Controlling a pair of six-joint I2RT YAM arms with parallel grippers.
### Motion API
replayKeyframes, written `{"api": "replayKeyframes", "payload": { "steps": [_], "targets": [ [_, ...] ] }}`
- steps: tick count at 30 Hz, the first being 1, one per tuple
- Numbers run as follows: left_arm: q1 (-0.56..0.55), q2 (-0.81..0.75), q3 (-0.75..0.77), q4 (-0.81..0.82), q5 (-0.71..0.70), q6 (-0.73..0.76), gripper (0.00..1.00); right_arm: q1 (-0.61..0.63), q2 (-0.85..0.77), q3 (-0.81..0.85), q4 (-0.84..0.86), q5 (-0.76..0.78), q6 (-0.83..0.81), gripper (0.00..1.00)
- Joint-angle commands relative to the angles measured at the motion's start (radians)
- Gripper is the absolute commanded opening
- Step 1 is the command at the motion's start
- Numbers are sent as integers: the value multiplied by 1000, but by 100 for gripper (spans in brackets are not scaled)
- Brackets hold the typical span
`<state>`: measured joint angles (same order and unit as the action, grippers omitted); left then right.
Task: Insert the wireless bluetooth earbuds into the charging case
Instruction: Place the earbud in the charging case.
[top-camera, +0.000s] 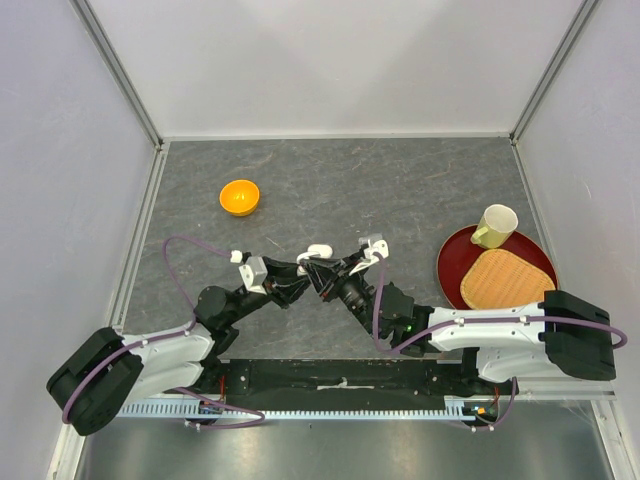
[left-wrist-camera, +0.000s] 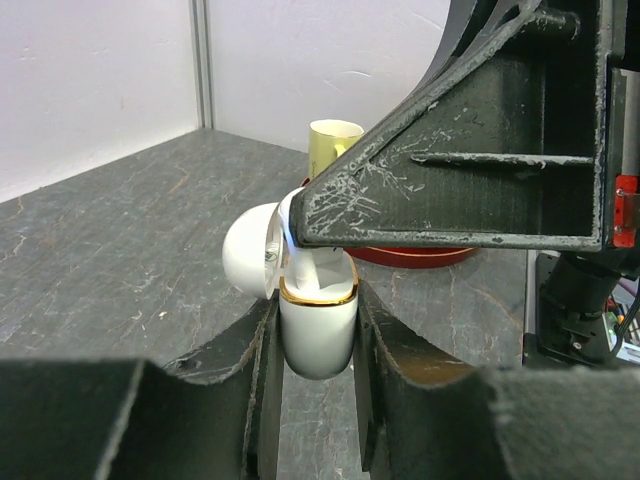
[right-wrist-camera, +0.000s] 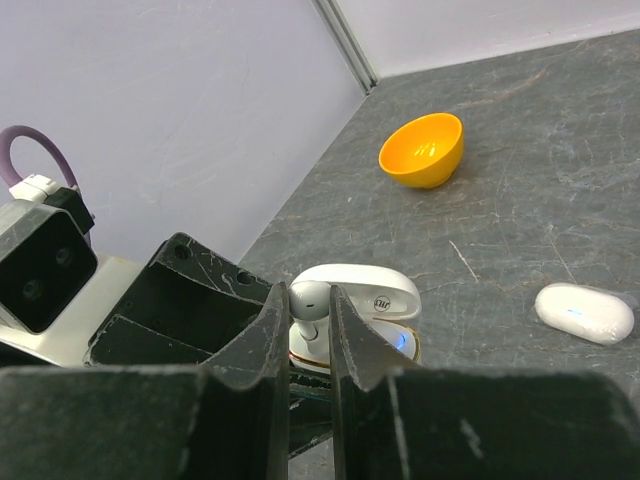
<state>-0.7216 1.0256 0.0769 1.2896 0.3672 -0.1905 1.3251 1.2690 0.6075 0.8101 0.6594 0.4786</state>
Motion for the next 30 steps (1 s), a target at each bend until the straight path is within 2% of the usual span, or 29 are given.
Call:
{"api": "replayKeyframes", "payload": {
  "steps": [1, 10, 22, 26, 27, 28, 30],
  "targets": [
    [4, -16, -6, 375, -36, -15, 2, 14, 15, 14, 26, -44, 48, 0],
    [2, -59, -32, 375, -85, -1, 2, 29, 20, -2, -31, -87, 84, 0],
    [4, -68, -40, 373, -100, 8, 2, 51, 9, 21, -97, -63, 81, 1],
    [4, -64, -42, 373, -96, 14, 2, 51, -8, 57, -160, -53, 54, 15],
    [4, -65, -40, 373, -94, 16, 2, 51, -10, 64, -181, -55, 31, 22],
    [4, -62, -40, 375, -91, 17, 2, 49, -13, 89, -196, -53, 20, 37],
    [4, -61, -37, 373, -85, 20, 2, 51, -19, 118, -248, -49, -15, 45]
  ]
}}
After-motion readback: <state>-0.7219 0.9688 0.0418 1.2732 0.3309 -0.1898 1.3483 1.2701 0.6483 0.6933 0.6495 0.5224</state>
